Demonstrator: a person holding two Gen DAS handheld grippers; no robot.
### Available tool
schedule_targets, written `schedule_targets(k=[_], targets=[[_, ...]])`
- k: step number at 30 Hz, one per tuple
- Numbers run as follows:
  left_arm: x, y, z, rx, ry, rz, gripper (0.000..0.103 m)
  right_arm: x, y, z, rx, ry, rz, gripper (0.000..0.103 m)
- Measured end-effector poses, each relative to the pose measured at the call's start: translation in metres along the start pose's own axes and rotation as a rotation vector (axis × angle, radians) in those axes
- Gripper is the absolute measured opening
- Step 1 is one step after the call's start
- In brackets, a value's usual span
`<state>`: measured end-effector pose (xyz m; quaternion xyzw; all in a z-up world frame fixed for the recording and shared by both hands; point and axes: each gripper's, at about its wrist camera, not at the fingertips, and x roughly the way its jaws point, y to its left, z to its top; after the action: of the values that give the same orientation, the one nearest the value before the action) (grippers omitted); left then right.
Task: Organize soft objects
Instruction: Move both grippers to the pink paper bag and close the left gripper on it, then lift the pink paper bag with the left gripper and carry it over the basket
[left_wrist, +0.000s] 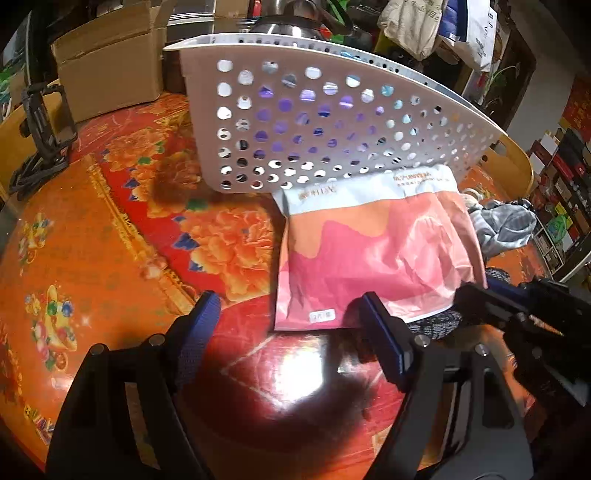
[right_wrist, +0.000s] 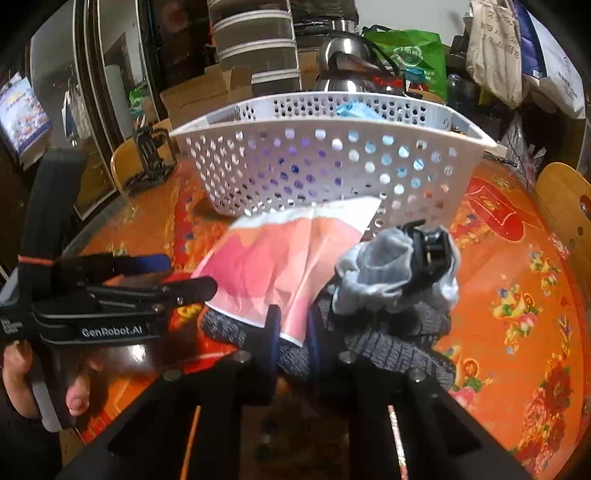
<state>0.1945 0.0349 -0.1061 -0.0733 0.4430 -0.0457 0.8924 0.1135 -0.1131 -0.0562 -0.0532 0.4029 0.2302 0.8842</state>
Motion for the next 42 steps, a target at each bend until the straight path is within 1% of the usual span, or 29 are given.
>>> schedule_targets(k=[1, 4, 9, 10, 11, 12, 13, 14, 15, 16, 17, 18, 19, 22, 26, 29, 31, 32, 34, 37, 41, 42], targets=[[0.001, -0.002, 0.0, 0.001, 0.001, -0.008, 0.076, 0.002, 0.0, -0.002, -0.004, 0.007, -0.002, 0.005], [0.004, -0.006, 0.0, -0.002, 0.005, -0.038, 0.076, 0.01, -0.004, -0.012, 0.004, 0.03, -0.001, 0.005], [0.007, -0.008, 0.002, -0.003, -0.001, -0.051, 0.076, 0.008, -0.005, -0.016, -0.006, 0.022, -0.002, 0.005], [0.008, -0.009, 0.002, -0.003, -0.006, -0.057, 0.072, 0.009, -0.005, -0.016, -0.009, 0.022, -0.002, 0.004], [0.008, -0.011, 0.002, 0.0, -0.008, -0.063, 0.067, 0.009, -0.005, -0.016, -0.008, 0.022, -0.001, 0.004], [0.008, -0.011, 0.001, 0.004, -0.015, -0.07, 0.053, 0.009, -0.005, -0.015, -0.008, 0.022, 0.001, 0.004], [0.008, -0.012, 0.001, 0.004, -0.019, -0.106, 0.049, 0.009, -0.006, -0.015, -0.006, 0.02, 0.006, 0.004], [0.005, -0.011, 0.0, 0.003, -0.017, -0.129, 0.043, 0.009, -0.006, -0.015, -0.006, 0.019, 0.008, 0.004], [0.004, -0.012, -0.001, 0.006, -0.021, -0.118, 0.031, 0.008, -0.007, -0.014, -0.004, 0.018, 0.011, 0.004], [0.002, -0.013, 0.0, 0.009, -0.037, -0.115, 0.021, 0.007, -0.007, -0.014, -0.003, 0.013, 0.011, 0.004], [0.0, -0.013, 0.0, 0.005, -0.044, -0.107, 0.016, 0.006, -0.006, -0.013, -0.006, 0.009, 0.009, 0.004], [-0.002, -0.011, 0.0, -0.004, -0.049, -0.104, 0.009, 0.005, -0.006, -0.013, -0.006, 0.006, 0.009, 0.004], [-0.003, -0.007, 0.0, -0.016, -0.055, -0.105, 0.006, 0.004, -0.005, -0.013, -0.01, 0.001, 0.011, 0.004], [-0.004, 0.0, 0.001, -0.036, -0.054, -0.13, 0.005, 0.002, -0.004, -0.012, -0.014, -0.005, 0.015, 0.004], [-0.007, -0.005, 0.001, -0.011, -0.062, -0.104, 0.005, 0.003, 0.0, -0.009, -0.025, -0.004, 0.014, 0.004], [-0.009, -0.001, 0.0, -0.012, -0.065, -0.112, 0.005, 0.006, -0.003, -0.008, -0.021, 0.011, 0.023, 0.004], [-0.009, 0.0, 0.0, -0.016, -0.069, -0.118, 0.004, 0.004, -0.008, -0.007, 0.007, -0.001, 0.045, 0.004], [-0.008, 0.002, 0.0, -0.017, -0.07, -0.119, 0.004, 0.004, -0.008, -0.007, 0.006, -0.005, 0.042, 0.005], [-0.008, 0.002, -0.001, -0.017, -0.073, -0.118, 0.004, 0.003, -0.007, -0.004, 0.002, -0.011, 0.027, 0.011], [-0.008, 0.002, -0.001, -0.014, -0.076, -0.118, 0.004, 0.006, -0.008, 0.001, 0.01, -0.005, 0.039, 0.013], [-0.008, 0.003, -0.001, -0.018, -0.079, -0.126, 0.004, 0.01, -0.007, 0.003, -0.001, 0.003, 0.037, 0.013], [-0.009, 0.003, -0.001, -0.017, -0.081, -0.127, 0.004, 0.009, -0.004, 0.003, -0.015, -0.001, 0.032, 0.01]])
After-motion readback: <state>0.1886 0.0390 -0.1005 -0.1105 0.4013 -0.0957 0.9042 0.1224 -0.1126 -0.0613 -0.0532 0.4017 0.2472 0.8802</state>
